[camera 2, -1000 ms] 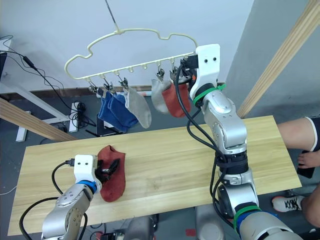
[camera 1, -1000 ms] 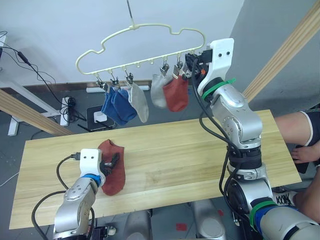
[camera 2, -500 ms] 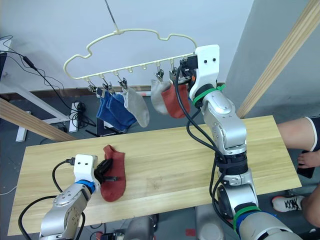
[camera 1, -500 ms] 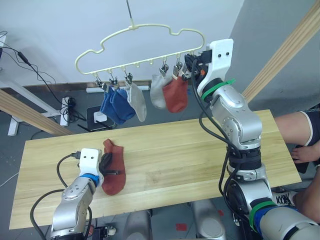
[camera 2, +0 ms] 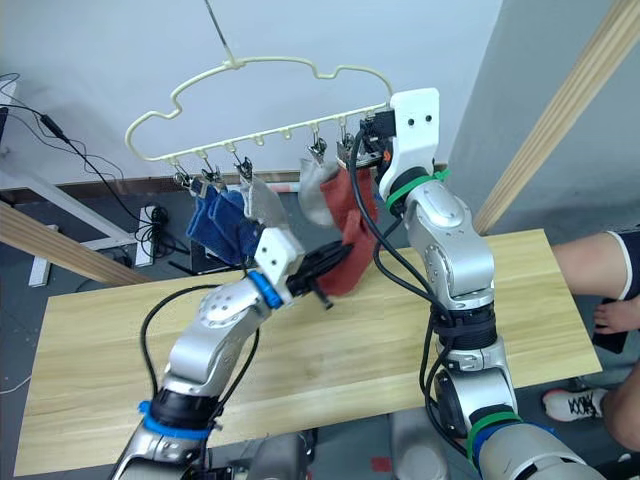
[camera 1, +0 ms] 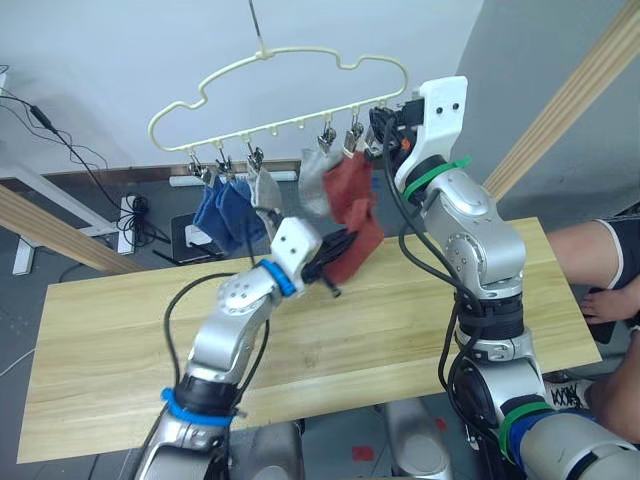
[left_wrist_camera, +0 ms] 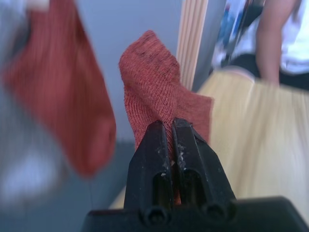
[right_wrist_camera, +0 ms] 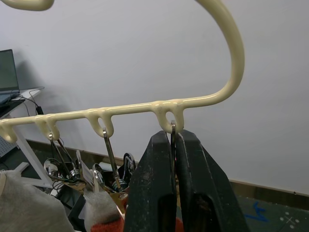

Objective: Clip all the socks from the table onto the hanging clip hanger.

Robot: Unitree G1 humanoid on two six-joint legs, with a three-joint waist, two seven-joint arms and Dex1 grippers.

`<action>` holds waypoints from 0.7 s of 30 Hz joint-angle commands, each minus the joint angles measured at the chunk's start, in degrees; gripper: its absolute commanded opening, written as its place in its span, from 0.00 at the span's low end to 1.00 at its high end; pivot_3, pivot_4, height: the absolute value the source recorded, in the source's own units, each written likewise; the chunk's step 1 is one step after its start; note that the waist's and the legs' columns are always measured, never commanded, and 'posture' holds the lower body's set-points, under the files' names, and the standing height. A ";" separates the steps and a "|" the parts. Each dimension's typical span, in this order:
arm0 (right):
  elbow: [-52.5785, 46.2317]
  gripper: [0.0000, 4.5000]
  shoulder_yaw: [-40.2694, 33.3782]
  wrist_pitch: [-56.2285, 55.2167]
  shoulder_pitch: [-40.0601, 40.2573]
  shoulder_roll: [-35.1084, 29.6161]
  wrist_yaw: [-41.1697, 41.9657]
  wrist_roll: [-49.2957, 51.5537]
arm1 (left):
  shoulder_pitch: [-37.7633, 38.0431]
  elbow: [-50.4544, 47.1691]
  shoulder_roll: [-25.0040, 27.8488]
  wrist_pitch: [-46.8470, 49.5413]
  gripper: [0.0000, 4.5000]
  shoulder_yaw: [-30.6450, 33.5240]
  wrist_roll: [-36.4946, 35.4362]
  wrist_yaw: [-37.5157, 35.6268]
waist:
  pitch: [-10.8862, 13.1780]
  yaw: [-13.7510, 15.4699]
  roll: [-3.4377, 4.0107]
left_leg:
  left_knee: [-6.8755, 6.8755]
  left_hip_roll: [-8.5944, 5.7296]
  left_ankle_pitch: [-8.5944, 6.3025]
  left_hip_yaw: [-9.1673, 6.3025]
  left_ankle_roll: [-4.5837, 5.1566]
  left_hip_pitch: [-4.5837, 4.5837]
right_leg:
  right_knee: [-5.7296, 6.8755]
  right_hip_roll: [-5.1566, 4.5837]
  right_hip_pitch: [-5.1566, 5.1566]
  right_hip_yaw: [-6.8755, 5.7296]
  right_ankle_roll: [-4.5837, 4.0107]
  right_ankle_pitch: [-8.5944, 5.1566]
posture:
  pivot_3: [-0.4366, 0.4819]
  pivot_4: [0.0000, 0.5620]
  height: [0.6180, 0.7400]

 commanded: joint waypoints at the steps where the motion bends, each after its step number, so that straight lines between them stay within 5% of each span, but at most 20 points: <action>1: -2.66 0.00 -0.19 -0.62 -1.04 0.15 -0.02 1.01 | -4.18 6.81 -3.68 -6.20 0.01 0.48 3.95 6.01 | 0.00 -0.18 0.00 | 0.02 -0.01 0.00 0.02 0.00 0.00 | 0.03 0.00 0.00 0.01 0.00 0.00 | 0.27 0.67 1.00; 21: -3.48 0.00 0.27 -0.36 -0.80 0.30 -0.24 1.01 | -12.48 19.13 -10.27 -12.25 0.01 4.47 3.70 9.31 | 0.01 -0.59 0.00 | 0.04 -0.02 0.03 0.01 -0.02 -0.01 | -0.01 0.00 0.01 0.01 0.02 0.01 | 0.27 0.68 1.00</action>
